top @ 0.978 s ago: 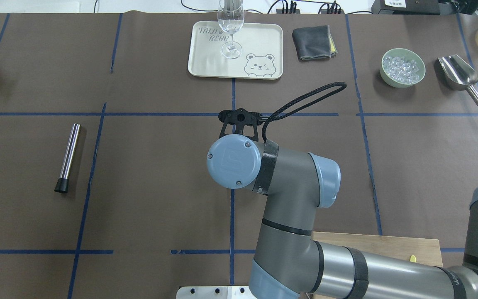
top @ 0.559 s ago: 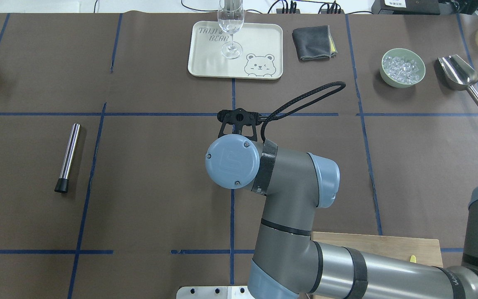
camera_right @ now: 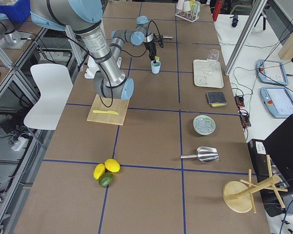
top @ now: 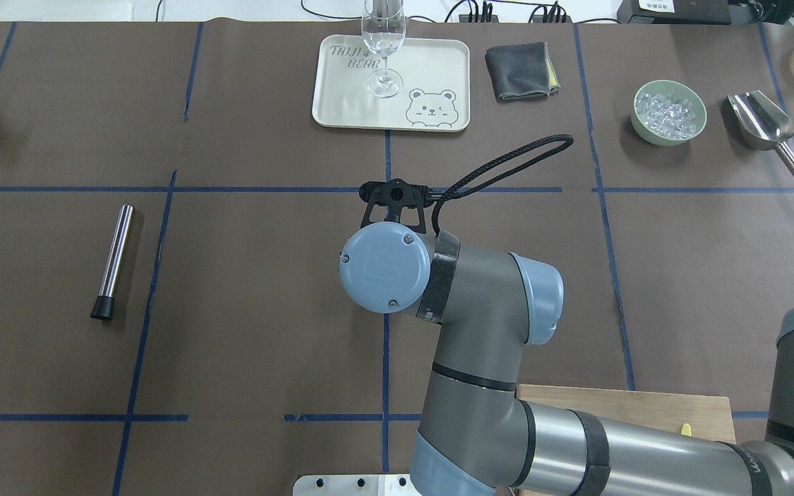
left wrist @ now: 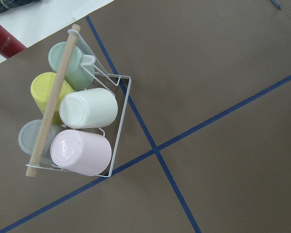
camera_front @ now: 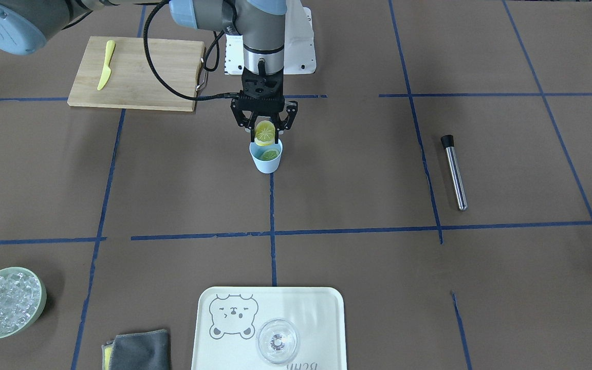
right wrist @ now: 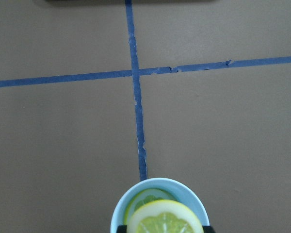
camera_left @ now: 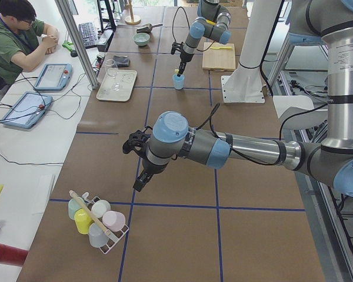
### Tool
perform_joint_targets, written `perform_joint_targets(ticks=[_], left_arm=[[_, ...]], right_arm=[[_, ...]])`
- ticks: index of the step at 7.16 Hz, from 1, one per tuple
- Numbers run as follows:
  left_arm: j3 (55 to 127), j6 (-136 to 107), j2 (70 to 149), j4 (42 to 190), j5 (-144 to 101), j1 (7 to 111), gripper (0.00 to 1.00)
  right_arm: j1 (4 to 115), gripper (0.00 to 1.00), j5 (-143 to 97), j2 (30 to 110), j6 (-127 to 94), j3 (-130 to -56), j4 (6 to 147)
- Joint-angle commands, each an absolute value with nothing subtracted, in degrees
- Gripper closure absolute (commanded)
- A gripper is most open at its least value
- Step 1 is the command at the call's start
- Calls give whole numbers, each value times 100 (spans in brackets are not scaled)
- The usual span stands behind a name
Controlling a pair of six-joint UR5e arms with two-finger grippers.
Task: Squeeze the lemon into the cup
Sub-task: 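Lower the lemon slice over the blue cup and open the right gripper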
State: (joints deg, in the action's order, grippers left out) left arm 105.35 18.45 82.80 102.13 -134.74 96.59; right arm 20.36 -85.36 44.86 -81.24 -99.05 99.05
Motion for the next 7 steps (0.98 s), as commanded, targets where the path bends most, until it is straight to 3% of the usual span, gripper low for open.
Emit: perform_joint_targets(ticks=[1,4,7], left_arm=[[10564,1846,8244,10213,-13474,9659,0],[10556,1846,8244,10213,-13474,9659,0],[10590,1828,8472,10553,-13473,9650,0]], right_arm=[[2030,0,-8543,4482,-8077,-9905,9905],[2039,0,-8586,4474,-7981,-10036,9931],[3124,0,-9716,4744,-6519,-10405,10099]])
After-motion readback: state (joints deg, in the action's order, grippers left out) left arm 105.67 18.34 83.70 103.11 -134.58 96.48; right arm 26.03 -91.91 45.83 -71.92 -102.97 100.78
